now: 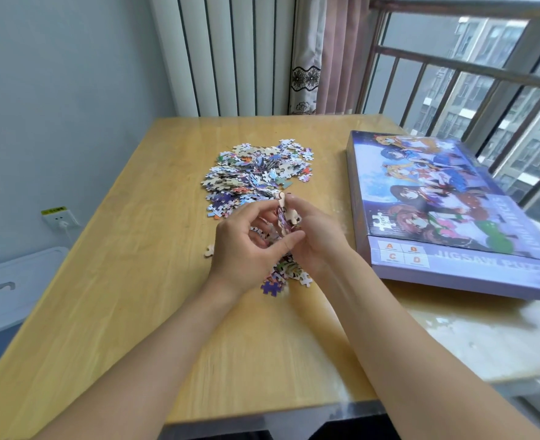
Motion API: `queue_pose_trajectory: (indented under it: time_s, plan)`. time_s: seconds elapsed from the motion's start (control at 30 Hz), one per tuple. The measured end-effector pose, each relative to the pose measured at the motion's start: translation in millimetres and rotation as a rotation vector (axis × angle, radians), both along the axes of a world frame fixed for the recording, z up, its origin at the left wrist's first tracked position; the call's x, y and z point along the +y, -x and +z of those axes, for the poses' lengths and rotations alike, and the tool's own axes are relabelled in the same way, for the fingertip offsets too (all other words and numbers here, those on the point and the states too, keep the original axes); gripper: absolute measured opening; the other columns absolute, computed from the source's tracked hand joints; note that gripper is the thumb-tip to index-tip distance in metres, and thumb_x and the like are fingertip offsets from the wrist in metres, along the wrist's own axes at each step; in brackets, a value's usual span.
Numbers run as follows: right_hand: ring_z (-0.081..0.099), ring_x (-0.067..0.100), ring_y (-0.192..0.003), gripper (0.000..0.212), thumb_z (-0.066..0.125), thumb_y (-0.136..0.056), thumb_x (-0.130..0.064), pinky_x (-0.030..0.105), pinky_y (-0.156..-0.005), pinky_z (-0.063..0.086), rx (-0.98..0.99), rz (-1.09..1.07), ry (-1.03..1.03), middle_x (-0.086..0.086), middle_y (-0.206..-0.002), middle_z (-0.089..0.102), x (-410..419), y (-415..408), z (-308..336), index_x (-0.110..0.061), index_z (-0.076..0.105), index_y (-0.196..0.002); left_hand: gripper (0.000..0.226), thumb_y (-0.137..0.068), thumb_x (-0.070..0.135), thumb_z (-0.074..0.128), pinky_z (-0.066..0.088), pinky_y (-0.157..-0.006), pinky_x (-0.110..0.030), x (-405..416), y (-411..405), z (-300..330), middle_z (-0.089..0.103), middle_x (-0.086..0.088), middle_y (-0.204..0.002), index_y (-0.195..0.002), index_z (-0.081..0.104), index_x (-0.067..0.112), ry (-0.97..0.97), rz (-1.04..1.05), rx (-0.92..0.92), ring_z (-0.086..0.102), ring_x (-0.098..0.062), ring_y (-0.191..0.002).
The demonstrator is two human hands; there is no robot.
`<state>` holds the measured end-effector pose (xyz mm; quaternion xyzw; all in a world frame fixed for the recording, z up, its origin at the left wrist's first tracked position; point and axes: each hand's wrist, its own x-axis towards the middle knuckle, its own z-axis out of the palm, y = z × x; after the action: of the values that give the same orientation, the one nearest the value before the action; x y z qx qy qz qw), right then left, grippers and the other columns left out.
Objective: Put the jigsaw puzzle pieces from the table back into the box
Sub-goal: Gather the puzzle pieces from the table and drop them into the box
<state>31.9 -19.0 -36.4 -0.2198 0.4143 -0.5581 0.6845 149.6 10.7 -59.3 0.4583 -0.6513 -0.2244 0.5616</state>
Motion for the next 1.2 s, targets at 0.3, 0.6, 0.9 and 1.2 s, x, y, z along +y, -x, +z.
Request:
queue_pose_trajectory:
  time_s: [0.3,0.6,0.9,1.2]
  plan:
    - [0.04,0.014,-0.049,0.036,0.062,-0.094,-0.038,0.023,-0.049,0.039,-0.29,0.0,-0.131,0.0,-0.06,0.042,21,7,24,-0.017,0.045,-0.071,0.045,-0.078,0.01,0.083,0.057,-0.07,-0.023,16,23,14,0.072,0.006,-0.098,-0.117,0.066,0.026,-0.027,-0.098,0.047,0.07,-0.012,-0.09]
    - [0.044,0.013,-0.056,0.026,0.053,-0.096,-0.026,0.017,-0.04,0.04,-0.489,-0.06,-0.2,0.007,-0.067,0.049,47,34,44,-0.008,0.052,-0.078,0.009,-0.095,0.028,0.065,0.054,-0.068,-0.038,23,18,29,0.069,0.004,-0.08,-0.087,0.068,0.026,-0.011,0.043,0.218,0.064,-0.013,-0.074]
    - [0.042,0.012,-0.046,0.032,0.052,-0.098,-0.025,0.016,-0.038,0.037,-0.367,-0.11,-0.124,0.004,-0.064,0.044,82,106,60,-0.009,0.049,-0.071,0.078,-0.065,0.039,0.078,0.048,-0.095,-0.045,17,83,13,0.051,0.002,-0.129,-0.134,0.048,0.019,0.054,-0.308,-0.859,0.049,-0.024,-0.115]
    - [0.04,0.01,-0.052,0.029,0.054,-0.098,-0.026,0.015,-0.046,0.033,-0.298,-0.064,-0.033,0.004,-0.064,0.047,117,170,87,-0.01,0.052,-0.073,0.024,-0.082,0.035,0.052,0.05,-0.062,-0.039,4,130,40,0.066,0.004,-0.072,-0.088,0.074,0.027,0.044,-0.188,-0.514,0.062,-0.026,-0.072]
